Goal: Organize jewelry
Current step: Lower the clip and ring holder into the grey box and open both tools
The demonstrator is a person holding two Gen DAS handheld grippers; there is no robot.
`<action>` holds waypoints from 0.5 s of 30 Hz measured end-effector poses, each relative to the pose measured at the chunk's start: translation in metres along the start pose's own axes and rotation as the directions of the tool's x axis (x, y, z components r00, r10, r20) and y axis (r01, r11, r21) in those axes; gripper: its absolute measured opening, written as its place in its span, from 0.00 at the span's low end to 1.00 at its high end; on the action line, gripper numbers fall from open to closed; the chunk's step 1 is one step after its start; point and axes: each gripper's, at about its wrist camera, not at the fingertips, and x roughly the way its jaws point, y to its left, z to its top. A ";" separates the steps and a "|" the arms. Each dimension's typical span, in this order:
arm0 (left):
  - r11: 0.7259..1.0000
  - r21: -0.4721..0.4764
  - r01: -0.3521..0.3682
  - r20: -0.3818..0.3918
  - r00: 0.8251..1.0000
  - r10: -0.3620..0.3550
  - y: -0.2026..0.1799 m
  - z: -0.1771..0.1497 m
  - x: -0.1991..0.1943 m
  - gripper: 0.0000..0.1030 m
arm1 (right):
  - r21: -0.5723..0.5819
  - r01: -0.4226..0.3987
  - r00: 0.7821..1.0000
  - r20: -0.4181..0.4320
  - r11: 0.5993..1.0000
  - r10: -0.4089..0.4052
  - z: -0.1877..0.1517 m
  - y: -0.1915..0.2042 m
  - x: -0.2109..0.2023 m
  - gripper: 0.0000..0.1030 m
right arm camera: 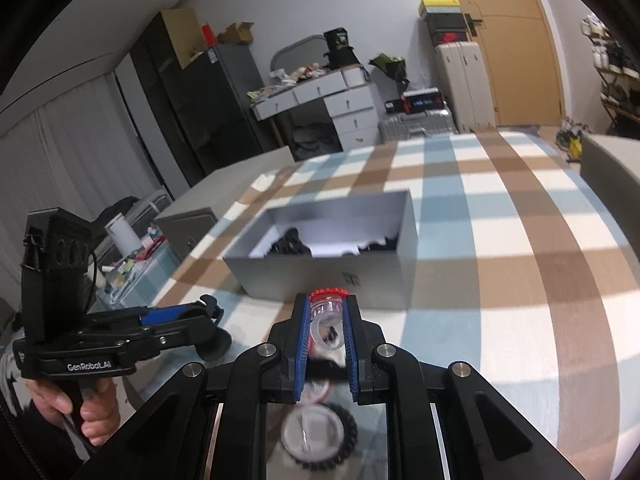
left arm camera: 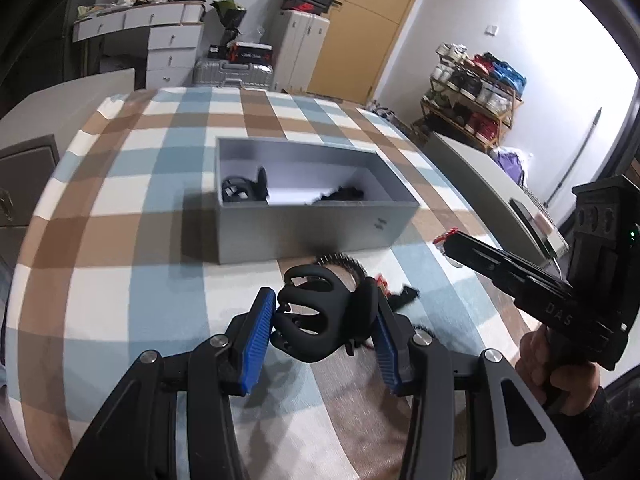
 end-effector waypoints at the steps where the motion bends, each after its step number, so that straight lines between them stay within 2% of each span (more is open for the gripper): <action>1: 1.000 -0.002 -0.003 0.008 1.000 0.003 0.001 0.002 -0.001 0.40 | -0.004 -0.006 1.000 0.004 1.000 0.006 0.003 0.001 0.001 0.15; 8: 0.999 0.019 -0.027 0.051 0.998 0.026 0.001 0.028 -0.001 0.40 | -0.054 -0.035 0.998 0.050 0.998 0.037 0.032 0.006 0.007 0.15; 15: 1.000 0.022 0.009 0.091 0.996 -0.011 0.002 0.054 0.007 0.40 | -0.087 -0.049 0.996 0.066 0.995 0.055 0.054 0.006 0.022 0.15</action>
